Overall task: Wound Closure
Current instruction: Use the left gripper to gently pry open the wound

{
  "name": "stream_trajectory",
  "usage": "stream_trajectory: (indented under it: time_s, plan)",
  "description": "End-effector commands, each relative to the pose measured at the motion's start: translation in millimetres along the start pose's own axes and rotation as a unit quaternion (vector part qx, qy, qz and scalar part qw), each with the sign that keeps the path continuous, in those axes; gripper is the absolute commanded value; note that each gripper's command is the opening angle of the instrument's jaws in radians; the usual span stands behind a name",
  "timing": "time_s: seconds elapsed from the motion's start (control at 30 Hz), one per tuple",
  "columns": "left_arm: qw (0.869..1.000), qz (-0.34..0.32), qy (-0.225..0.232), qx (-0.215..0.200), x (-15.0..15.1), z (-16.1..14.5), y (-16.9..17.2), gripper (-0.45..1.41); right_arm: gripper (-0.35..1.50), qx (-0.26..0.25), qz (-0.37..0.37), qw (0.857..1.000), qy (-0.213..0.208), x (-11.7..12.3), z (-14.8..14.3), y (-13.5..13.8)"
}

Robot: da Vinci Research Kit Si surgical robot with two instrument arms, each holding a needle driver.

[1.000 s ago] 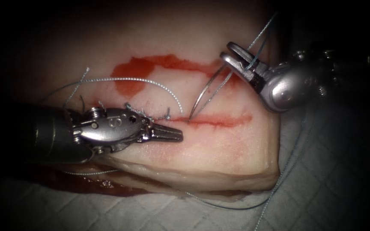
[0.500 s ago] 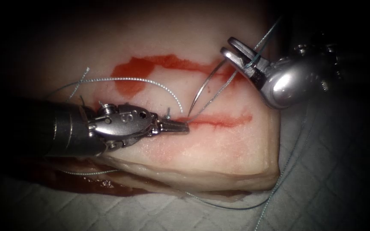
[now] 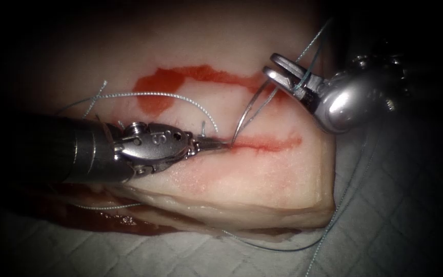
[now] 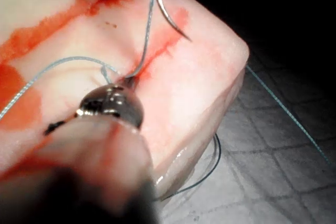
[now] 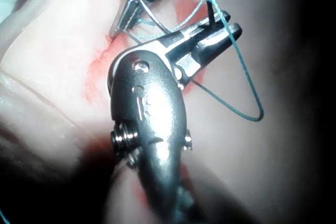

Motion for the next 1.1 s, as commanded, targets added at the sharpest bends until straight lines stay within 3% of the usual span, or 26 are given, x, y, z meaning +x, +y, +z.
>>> stream_trajectory:
  time_s: [0.03, 0.37, 0.6, 0.97, 1.03, 1.1]
  plan:
    - [1.0, 0.009, 0.003, -0.007, 0.2, 0.9, 0.1, -0.45, -0.35, 0.001, -0.001, 1.0, -0.001, 0.6, 0.9, -0.1]
    - [0.998, 0.031, 0.008, -0.045, 0.3, 1.0, 0.2, -0.45, -0.35, -0.004, -0.028, 0.999, 0.019, 0.8, 1.3, -0.4]
    - [0.997, 0.028, 0.007, -0.072, 0.2, 0.8, 0.4, -0.45, -0.35, -0.027, -0.098, 0.993, 0.063, 1.0, 1.9, -0.3]
    - [0.996, 0.025, 0.006, -0.088, -0.6, 1.3, 1.0, -0.45, -0.35, -0.047, -0.129, 0.987, 0.081, 1.4, 3.2, 0.6]
    - [0.994, 0.054, 0.013, -0.092, -0.5, 1.6, 1.2, -0.45, -0.35, -0.046, -0.129, 0.987, 0.081, 1.4, 3.2, 0.5]
    - [0.985, 0.139, 0.058, -0.083, -0.1, 1.8, 1.4, -0.45, -0.35, -0.052, -0.128, 0.987, 0.082, 1.4, 3.2, 0.3]
